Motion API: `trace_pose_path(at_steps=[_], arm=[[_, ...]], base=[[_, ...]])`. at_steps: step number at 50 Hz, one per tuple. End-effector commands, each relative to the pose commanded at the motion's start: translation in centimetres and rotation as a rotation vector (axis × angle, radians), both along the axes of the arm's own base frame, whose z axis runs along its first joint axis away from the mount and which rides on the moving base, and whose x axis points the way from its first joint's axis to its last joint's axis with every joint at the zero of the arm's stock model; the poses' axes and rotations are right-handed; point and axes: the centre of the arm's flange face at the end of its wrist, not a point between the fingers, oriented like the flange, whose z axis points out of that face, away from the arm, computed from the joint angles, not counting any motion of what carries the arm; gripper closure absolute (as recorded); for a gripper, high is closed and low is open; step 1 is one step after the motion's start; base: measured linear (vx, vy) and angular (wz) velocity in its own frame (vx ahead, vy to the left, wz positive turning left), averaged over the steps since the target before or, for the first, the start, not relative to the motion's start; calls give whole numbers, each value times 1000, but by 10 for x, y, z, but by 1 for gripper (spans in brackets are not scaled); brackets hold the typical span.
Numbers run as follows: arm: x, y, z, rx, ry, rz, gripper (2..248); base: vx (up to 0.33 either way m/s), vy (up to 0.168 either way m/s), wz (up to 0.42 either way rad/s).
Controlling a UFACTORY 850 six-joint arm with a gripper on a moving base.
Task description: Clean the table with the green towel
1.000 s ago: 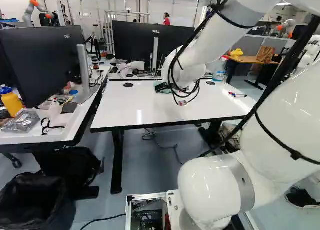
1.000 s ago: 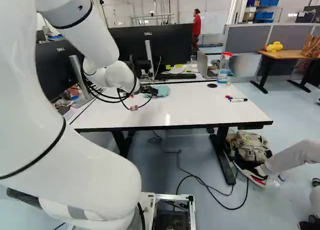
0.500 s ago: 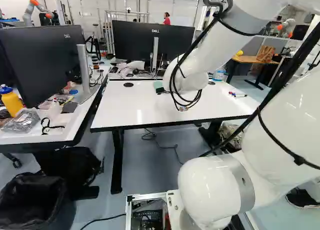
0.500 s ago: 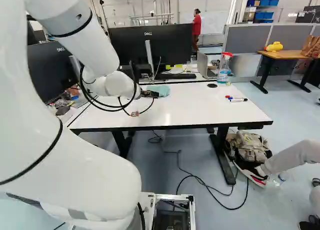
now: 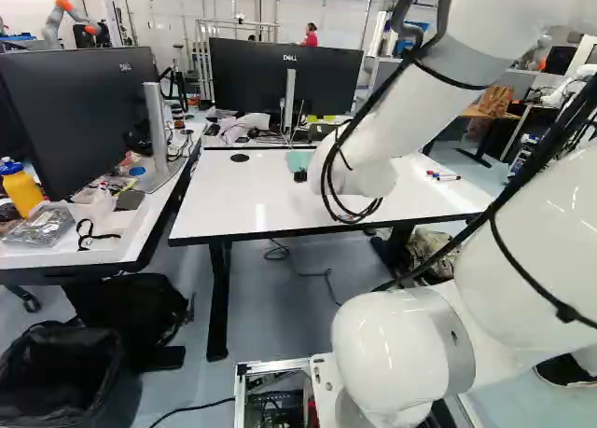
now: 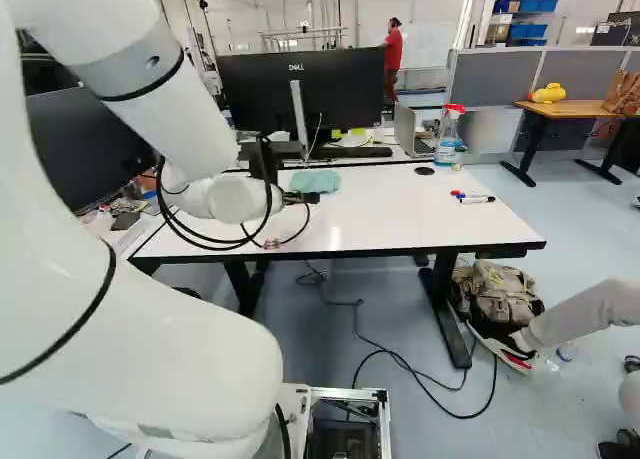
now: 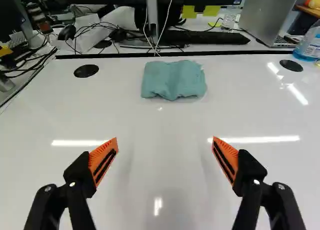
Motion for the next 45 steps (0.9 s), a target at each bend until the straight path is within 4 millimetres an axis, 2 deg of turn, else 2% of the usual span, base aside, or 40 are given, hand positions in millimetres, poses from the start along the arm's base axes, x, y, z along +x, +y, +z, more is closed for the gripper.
trace_pose_path(at_steps=[18,45], arm=[[-26,-3,-16,0,-77,-7,3],[-52,-6,-31,-1,-151,-13,3]], base=[[0,0,0],[0,0,0]])
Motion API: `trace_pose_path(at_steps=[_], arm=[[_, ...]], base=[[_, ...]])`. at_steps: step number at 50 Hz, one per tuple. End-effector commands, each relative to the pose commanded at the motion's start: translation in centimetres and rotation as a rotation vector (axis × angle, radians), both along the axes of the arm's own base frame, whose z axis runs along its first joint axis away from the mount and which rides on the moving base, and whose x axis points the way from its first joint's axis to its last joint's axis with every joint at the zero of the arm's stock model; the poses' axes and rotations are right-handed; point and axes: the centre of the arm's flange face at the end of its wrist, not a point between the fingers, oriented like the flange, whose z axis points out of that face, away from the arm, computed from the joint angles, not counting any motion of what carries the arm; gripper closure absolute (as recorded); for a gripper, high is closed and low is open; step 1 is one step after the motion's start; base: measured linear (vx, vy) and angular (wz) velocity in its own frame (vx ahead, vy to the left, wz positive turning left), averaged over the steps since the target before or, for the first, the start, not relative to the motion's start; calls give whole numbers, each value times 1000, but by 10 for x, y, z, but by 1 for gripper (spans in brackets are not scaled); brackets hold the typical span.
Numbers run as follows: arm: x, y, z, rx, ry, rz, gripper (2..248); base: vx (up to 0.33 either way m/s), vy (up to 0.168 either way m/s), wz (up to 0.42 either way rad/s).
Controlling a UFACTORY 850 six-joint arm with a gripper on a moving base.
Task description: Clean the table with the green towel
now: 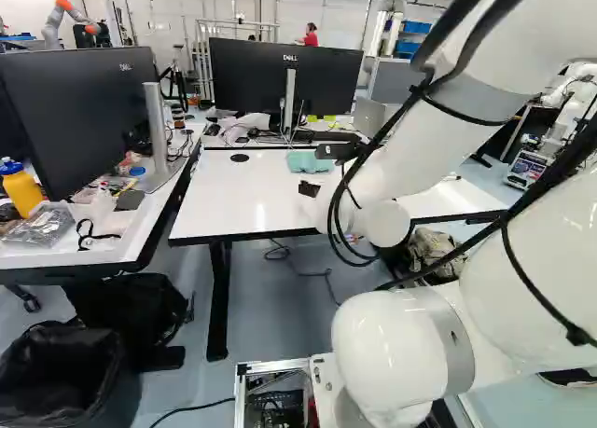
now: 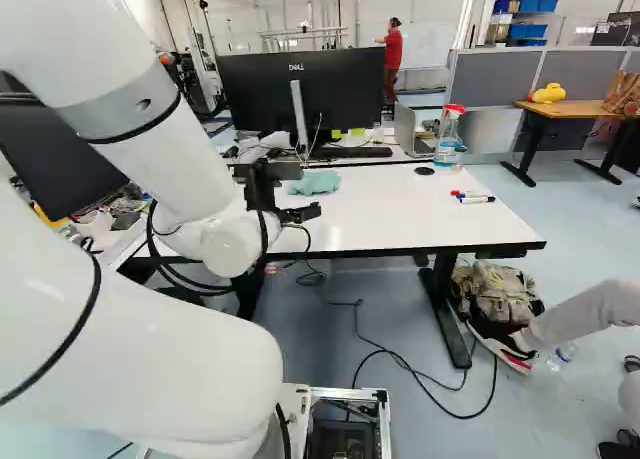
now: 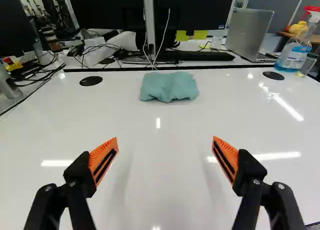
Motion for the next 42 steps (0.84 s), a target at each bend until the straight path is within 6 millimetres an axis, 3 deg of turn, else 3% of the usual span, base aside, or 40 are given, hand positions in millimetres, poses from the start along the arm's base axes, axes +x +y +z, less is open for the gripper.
trace_pose_path(at_steps=[42], arm=[[-11,-1,-6,0,-30,-3,3]], base=[[0,0,0]])
